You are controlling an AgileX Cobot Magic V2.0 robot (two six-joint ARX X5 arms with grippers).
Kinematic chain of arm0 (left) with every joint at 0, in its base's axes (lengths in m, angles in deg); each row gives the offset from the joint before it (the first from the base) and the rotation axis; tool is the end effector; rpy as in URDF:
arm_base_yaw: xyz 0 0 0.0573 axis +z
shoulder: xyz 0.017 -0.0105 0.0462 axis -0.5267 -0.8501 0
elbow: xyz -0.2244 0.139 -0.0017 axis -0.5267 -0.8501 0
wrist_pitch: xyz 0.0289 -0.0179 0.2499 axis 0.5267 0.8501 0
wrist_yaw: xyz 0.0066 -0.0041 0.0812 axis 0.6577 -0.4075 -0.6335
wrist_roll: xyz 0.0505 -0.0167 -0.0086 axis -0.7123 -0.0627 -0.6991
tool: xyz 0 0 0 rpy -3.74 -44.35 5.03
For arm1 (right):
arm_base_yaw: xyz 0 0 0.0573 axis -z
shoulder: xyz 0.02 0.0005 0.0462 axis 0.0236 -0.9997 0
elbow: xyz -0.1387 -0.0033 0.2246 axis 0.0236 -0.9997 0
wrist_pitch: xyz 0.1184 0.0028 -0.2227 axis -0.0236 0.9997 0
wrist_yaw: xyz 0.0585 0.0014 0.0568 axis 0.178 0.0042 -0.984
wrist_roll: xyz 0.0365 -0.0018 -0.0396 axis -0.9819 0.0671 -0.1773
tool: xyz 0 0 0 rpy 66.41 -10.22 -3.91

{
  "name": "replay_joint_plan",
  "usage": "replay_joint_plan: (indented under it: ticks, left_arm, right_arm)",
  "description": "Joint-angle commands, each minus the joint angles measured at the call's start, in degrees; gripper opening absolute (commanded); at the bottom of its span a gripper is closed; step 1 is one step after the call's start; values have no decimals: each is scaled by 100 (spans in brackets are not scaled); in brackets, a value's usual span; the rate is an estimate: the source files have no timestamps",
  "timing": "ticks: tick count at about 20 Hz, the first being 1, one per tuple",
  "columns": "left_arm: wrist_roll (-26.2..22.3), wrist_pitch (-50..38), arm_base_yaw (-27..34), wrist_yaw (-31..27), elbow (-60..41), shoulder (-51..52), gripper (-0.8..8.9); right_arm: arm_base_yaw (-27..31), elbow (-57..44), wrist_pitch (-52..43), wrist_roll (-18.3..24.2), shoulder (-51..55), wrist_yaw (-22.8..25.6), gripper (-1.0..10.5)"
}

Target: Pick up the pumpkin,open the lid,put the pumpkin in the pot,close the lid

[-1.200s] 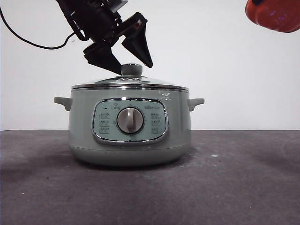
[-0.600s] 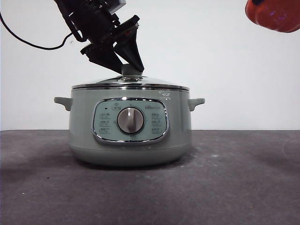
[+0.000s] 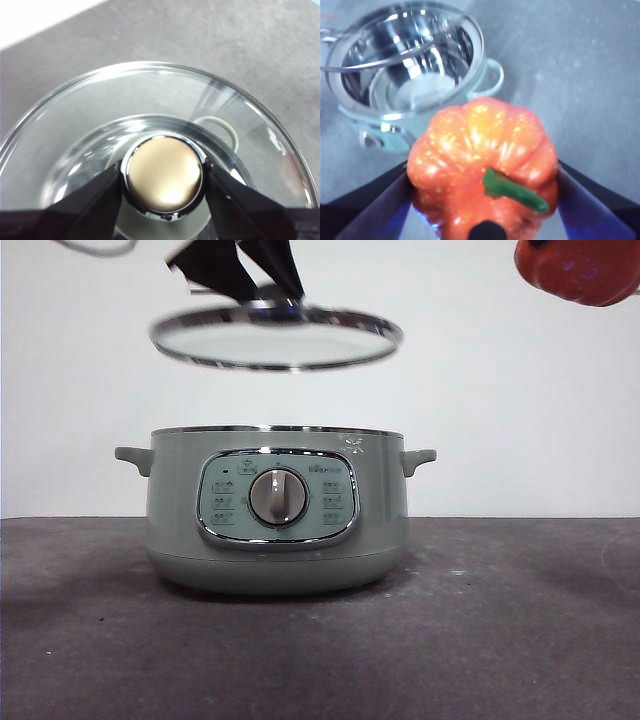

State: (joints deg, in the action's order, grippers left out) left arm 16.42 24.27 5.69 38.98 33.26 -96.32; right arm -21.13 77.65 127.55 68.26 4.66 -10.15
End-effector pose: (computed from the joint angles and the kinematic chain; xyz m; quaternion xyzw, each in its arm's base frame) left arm 0.3225 -0.1655 0.3917 0.0922 0.2909 -0.3420 0.8888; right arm 0.1646 0.0708 0.3483 -0.0682 0.2915 0.2335 0.9251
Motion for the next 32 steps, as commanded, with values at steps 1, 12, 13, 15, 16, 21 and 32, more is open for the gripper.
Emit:
replay_joint_plan:
  ticks: [1,12,13,15,16,21,32]
  left_arm:
    - [-13,-7,144,-7,155,632,-8]
    - [-328,1799,933,-310,155,2894,-8]
    - [-326,1893,933,-323,155,3034,-8]
    - [-323,2044,933,-313,155,3281,-8]
    - [-326,2107,933,-310,155,3381,-8]
    - [-310,2347,933,-304,155,3593,-8]
    - [-306,2448,927,-282,155,3617,-8]
  right_arm:
    - [-15,-2,-350,-46,-190,-310,-12]
    - [-896,1869,-1069,125,-3134,-560,-12]
    - [-981,2140,-1069,184,-3464,-560,-12]
    - [-1176,2726,-1067,247,-4194,-553,-12]
    - [-1261,3003,-1069,310,-4570,-544,-12]
    - [-1491,3501,-1290,640,-5751,-337,-12]
    - [-1574,3499,-1021,870,-6581,87,96]
